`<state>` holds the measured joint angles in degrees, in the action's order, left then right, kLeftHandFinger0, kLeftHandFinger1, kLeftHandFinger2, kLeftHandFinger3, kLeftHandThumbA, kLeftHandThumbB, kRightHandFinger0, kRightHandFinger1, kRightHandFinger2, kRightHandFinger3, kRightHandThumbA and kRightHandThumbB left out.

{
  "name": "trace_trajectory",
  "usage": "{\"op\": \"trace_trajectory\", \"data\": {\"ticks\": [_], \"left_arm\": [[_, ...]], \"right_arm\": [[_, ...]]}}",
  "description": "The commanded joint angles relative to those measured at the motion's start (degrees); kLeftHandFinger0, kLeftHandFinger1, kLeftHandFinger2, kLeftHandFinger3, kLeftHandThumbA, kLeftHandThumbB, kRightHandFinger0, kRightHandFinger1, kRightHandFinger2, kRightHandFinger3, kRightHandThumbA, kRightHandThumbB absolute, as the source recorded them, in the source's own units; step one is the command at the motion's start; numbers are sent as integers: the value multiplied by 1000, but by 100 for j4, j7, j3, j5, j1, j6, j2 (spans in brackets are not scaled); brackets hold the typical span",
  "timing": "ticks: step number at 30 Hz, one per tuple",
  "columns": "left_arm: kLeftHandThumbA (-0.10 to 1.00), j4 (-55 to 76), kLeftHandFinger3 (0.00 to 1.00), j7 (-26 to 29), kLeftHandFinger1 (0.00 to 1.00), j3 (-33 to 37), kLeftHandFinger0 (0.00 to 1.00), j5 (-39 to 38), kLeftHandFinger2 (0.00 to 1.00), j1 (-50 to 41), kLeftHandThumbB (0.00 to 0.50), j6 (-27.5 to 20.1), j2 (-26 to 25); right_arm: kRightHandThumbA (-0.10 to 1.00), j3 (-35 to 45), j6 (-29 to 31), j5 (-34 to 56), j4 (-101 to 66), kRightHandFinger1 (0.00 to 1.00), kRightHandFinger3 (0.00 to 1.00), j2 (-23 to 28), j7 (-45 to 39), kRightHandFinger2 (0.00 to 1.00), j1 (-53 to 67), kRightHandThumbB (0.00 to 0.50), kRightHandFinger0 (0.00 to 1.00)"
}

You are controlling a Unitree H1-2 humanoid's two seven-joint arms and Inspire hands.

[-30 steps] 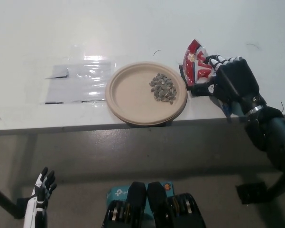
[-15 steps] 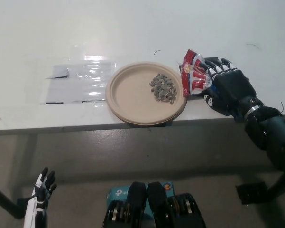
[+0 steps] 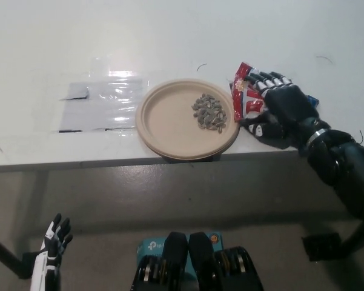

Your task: The robot picks up a small bag of sunflower seeds on the right hand side and take it to the empty plate on the left hand side then pours some sunflower seeds on to the plate.

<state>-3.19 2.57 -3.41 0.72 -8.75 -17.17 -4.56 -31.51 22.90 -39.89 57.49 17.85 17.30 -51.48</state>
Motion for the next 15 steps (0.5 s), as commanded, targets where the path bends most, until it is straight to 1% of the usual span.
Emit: {"op": "trace_trajectory", "data": {"ticks": [1,3,4,7,8,10,11,14,15], "left_arm": [[1000,21,1000,-6,1000,-31,1000,25,1000,85,88,-208,-31],[1000,2,1000,9,1000,-57,1000,6,1000,108,79,-236,-37],[1000,3,1000,9,1000,-68,1000,-29,1000,111,87,-209,-27],[1000,11,1000,10,1000,-68,1000,-21,1000,123,65,-227,-27],[1000,8,1000,-14,1000,-71,1000,-67,1000,137,72,-212,-34],[1000,14,1000,-1,1000,-85,1000,-56,1000,161,64,-183,-43],[1000,15,1000,6,1000,-89,1000,-48,1000,168,65,-178,-43],[1000,62,1000,13,1000,-99,1000,-50,1000,177,61,-118,-38],[1000,80,1000,15,1000,-102,1000,-59,1000,173,74,-89,-28]], "right_arm": [[761,346,-129,689,-1547,1000,1000,369,-1286,1000,59,500,1000],[759,395,-228,765,-1811,1000,1000,369,-1561,1000,91,500,1000],[766,417,-253,787,-1848,1000,1000,362,-1660,1000,110,500,1000],[766,485,-449,841,-2065,1000,1000,370,-1956,1000,166,500,1000],[761,503,-510,852,-2146,1000,1000,373,-2074,1000,179,500,1000],[761,502,-525,873,-2132,1000,1000,369,-2250,1000,149,500,1000],[740,514,-537,879,-2144,1000,1000,368,-2303,1000,149,500,1000],[750,510,-630,837,-2167,1000,1000,372,-2486,1000,158,500,1000],[749,525,-624,833,-2192,1000,1000,386,-2507,1000,193,500,1000]]}}
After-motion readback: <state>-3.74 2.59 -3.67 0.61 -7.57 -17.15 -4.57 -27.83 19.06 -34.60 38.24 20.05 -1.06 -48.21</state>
